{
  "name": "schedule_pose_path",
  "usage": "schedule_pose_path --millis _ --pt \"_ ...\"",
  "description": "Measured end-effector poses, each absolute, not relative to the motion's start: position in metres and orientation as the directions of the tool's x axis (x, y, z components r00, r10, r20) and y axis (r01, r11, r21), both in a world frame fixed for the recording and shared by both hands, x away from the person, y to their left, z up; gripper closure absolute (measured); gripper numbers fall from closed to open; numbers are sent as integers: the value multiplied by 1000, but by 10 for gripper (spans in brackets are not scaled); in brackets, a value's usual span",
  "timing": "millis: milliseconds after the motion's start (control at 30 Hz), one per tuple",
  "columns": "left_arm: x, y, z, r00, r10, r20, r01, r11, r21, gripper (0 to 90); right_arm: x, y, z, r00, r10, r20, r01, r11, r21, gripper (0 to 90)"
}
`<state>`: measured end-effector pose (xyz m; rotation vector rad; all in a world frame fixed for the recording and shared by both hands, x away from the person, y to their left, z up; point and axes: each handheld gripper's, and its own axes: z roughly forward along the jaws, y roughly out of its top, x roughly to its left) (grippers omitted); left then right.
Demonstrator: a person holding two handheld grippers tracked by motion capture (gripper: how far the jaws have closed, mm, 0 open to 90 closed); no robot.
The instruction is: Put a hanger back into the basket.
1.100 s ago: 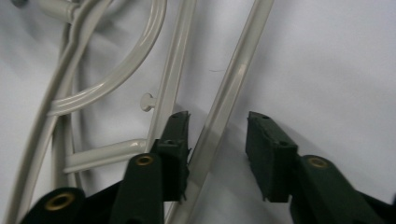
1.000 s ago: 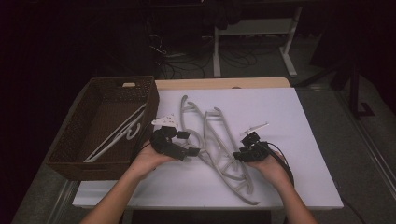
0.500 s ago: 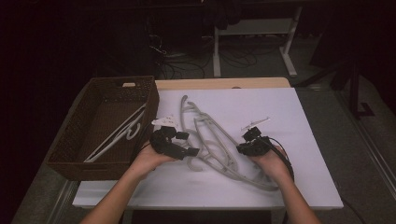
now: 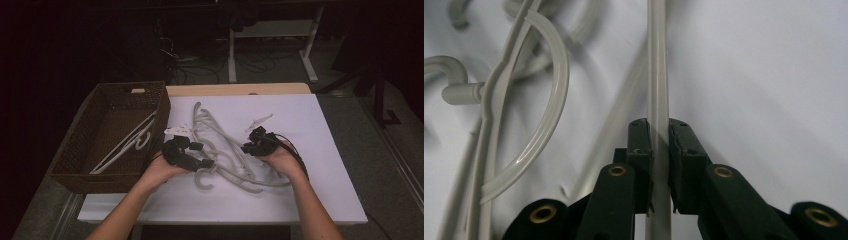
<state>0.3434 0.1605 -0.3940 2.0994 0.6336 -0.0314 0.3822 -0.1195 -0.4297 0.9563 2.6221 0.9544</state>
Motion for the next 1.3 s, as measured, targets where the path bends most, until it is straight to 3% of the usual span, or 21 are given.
schedule_pose_path --millis 233,300,333,433,600,700,1000,1300 --pt "343 162 -395 867 427 -258 452 -454 767 161 388 -101 -434 -803 595 35 470 596 651 779" --pt "343 163 -395 865 429 -258 454 -454 767 160 387 -105 -431 -790 608 77 494 558 667 620" --pt "343 164 -395 865 430 -258 454 -453 767 160 385 -107 -429 -784 617 72 500 557 663 608" --pt "343 164 -395 864 432 -260 455 -447 770 161 376 -117 -422 -764 636 104 525 519 675 637" --pt "343 165 -395 862 435 -260 457 -446 769 160 353 -138 -413 -722 682 116 574 496 652 833" --pt "343 164 -395 865 431 -258 454 -453 768 160 340 -152 -410 -705 700 117 587 482 650 892" --pt "343 162 -397 866 429 -258 455 -460 762 161 306 -181 -410 -690 714 123 610 481 630 893" --pt "343 162 -398 864 432 -258 457 -460 761 161 301 -173 -423 -694 712 111 631 527 569 893"
